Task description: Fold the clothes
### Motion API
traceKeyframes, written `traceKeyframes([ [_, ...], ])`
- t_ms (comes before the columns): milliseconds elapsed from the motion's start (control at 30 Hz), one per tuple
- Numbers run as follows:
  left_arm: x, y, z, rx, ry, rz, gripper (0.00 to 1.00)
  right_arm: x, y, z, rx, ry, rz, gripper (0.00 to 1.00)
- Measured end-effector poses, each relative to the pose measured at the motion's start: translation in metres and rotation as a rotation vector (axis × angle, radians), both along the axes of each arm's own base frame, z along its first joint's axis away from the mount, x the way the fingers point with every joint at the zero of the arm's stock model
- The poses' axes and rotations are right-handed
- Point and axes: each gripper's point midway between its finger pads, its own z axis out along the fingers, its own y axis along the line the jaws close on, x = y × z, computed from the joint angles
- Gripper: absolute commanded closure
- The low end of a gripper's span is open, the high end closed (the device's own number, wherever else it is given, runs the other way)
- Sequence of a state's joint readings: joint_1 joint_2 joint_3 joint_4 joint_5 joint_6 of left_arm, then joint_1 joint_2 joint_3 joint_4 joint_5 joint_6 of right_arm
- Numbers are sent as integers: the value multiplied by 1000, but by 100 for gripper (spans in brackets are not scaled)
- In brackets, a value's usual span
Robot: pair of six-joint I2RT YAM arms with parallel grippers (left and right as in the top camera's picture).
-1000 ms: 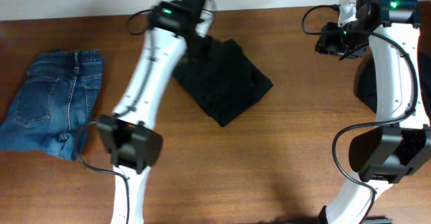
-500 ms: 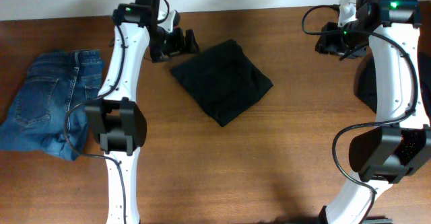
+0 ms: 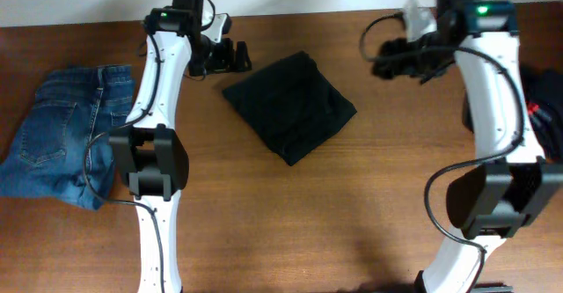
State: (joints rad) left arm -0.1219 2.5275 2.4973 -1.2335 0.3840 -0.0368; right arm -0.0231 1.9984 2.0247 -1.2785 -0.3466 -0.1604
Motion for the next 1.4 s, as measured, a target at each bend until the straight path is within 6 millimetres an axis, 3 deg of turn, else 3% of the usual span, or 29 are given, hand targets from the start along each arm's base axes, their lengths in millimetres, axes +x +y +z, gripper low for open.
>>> traceKeyframes([
  [133, -9, 10, -3, 1, 47, 12, 1, 16, 24, -27, -21, -76, 158, 1],
  [300, -21, 7, -5, 2, 96, -2, 1, 42, 38, -75, -8, -121, 267, 1],
  [500, -24, 3, -5, 0, 100, -12, 1, 42, 55, -146, 86, -41, 379, 1],
  [633, -24, 3, -5, -1, 104, -12, 1, 35, 62, -165, 141, -13, 412, 1],
  [833, -25, 3, -5, -3, 108, -13, 1, 44, 65, -151, 201, -46, 397, 1],
  [1100, -25, 2, -5, -3, 108, -14, 1, 69, 69, -86, 312, -166, 398, 1],
  [1400, -26, 1, -6, 2, 108, -17, 1, 52, 97, -85, 333, -114, 450, 1],
])
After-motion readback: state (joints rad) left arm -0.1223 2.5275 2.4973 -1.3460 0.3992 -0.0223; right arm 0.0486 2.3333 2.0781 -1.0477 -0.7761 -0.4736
